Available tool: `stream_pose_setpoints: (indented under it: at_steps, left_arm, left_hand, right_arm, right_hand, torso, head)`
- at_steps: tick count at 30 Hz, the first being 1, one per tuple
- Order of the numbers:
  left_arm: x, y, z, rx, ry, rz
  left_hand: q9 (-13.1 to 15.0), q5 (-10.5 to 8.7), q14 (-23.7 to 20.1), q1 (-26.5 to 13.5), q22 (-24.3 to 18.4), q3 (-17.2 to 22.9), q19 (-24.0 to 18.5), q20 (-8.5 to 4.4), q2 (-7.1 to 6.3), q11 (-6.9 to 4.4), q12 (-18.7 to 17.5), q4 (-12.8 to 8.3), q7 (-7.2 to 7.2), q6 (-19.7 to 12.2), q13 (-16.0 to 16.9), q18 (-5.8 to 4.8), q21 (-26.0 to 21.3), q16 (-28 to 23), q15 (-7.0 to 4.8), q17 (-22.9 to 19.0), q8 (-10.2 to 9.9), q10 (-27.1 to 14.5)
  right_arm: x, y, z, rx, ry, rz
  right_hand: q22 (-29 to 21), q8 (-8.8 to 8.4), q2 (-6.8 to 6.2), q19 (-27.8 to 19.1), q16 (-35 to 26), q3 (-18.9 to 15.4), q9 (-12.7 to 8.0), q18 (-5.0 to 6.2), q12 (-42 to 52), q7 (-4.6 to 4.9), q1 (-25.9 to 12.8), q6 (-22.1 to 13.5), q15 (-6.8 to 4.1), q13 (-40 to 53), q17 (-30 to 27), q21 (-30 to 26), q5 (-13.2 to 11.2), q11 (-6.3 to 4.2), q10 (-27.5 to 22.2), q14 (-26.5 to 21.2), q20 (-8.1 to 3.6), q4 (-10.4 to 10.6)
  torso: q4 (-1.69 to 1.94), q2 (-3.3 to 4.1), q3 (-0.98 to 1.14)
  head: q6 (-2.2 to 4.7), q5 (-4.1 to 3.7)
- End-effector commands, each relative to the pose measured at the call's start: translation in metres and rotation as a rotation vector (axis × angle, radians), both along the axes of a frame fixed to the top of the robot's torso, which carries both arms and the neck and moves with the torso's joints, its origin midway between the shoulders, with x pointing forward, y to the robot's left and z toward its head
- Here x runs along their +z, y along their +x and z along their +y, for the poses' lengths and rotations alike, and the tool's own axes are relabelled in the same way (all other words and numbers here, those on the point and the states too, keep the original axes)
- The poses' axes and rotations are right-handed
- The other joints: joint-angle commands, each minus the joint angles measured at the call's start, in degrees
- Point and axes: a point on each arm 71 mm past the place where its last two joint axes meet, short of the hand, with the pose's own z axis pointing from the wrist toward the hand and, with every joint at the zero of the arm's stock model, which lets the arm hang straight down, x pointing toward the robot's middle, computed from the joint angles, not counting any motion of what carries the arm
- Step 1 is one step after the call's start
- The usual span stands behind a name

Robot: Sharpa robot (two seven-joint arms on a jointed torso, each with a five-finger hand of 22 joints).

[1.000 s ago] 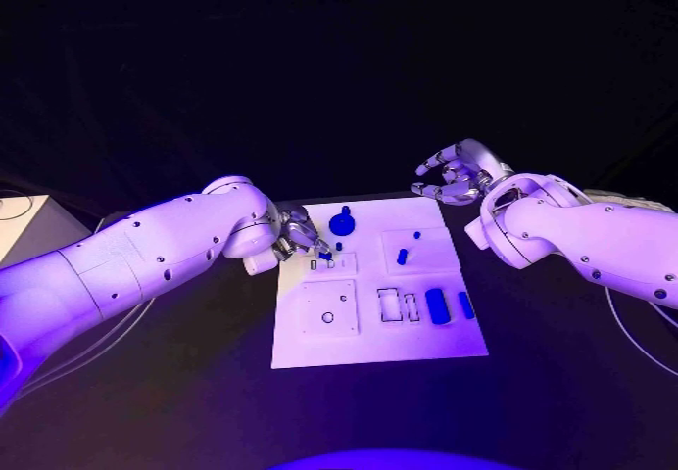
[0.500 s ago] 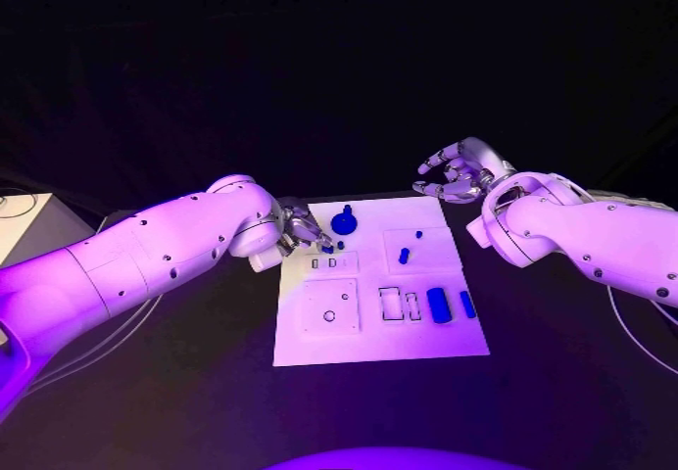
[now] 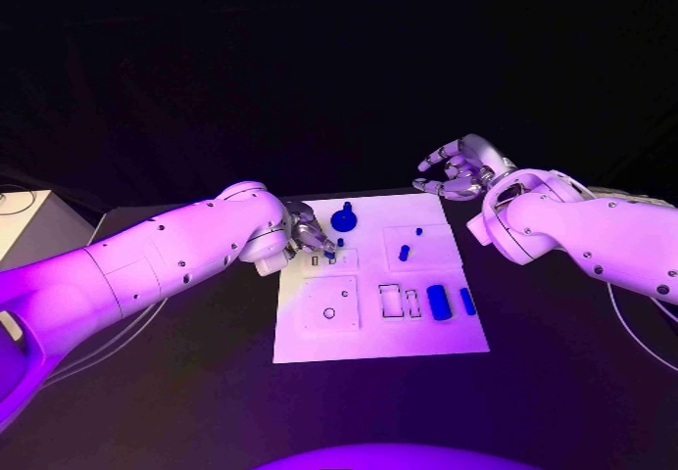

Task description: Assemble the parts on the task board

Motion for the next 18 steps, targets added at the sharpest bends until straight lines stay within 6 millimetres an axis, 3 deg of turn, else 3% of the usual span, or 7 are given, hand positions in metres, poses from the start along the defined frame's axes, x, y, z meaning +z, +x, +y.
stream_pose_setpoints:
  at_steps: [1,10,18]
  left_arm:
    - [-0.0002,-0.0002,-0.0018,-0.023,0.019,-0.012]
    - [-0.0010,-0.0005,-0.0042,-0.027,0.027,-0.023]
    - [-0.0022,-0.0007,-0.0058,-0.033,0.037,-0.025]
  left_hand:
    - [14.41,-0.13,5.32,0.03,0.02,8.01,0.47,-0.03,0.68,-0.10,0.27,-8.49,-1.91,2.26,0.05,-0.39,0.22,0.37,-0.49,12.66,0.24,0.41]
    - [14.75,-0.45,5.29,0.01,0.03,7.27,0.53,-0.13,0.92,-0.26,0.24,-8.34,-2.10,2.36,0.03,-0.40,0.17,0.32,-0.63,12.55,0.25,0.71]
    - [14.87,-0.63,5.29,0.08,0.06,7.03,0.56,-0.17,1.18,-0.31,0.19,-8.27,-2.15,2.35,0.01,-0.41,0.15,0.32,-0.68,12.55,0.20,0.78]
  right_arm:
    - [0.0004,-0.0003,0.0006,0.010,-0.011,-0.001]
    - [0.0005,-0.0005,0.0009,0.010,-0.012,-0.002]
    - [0.0004,-0.0006,0.0011,0.011,-0.012,-0.002]
  right_hand:
    - [14.60,0.38,-0.27,5.75,0.33,0.14,0.05,-0.67,-0.05,0.07,-0.22,-0.43,-0.15,13.76,15.01,-0.02,0.26,0.06,4.34,5.95,-0.13,0.33]
    - [14.58,0.43,-0.29,5.74,0.32,0.17,0.07,-0.67,-0.08,0.07,-0.24,-0.46,-0.15,13.74,14.99,-0.04,0.29,0.07,4.32,5.95,-0.12,0.36]
    - [14.58,0.43,-0.29,5.74,0.32,0.17,0.07,-0.67,-0.08,0.07,-0.24,-0.46,-0.15,13.74,14.99,-0.04,0.29,0.07,4.32,5.95,-0.12,0.36]
  torso:
    - [0.04,-0.02,0.01]
    - [0.06,0.01,-0.08]
    - [0.03,0.05,-0.03]
  head:
    - [-0.11,-0.08]
    - [-0.10,-0.13]
    - [-0.22,-0.18]
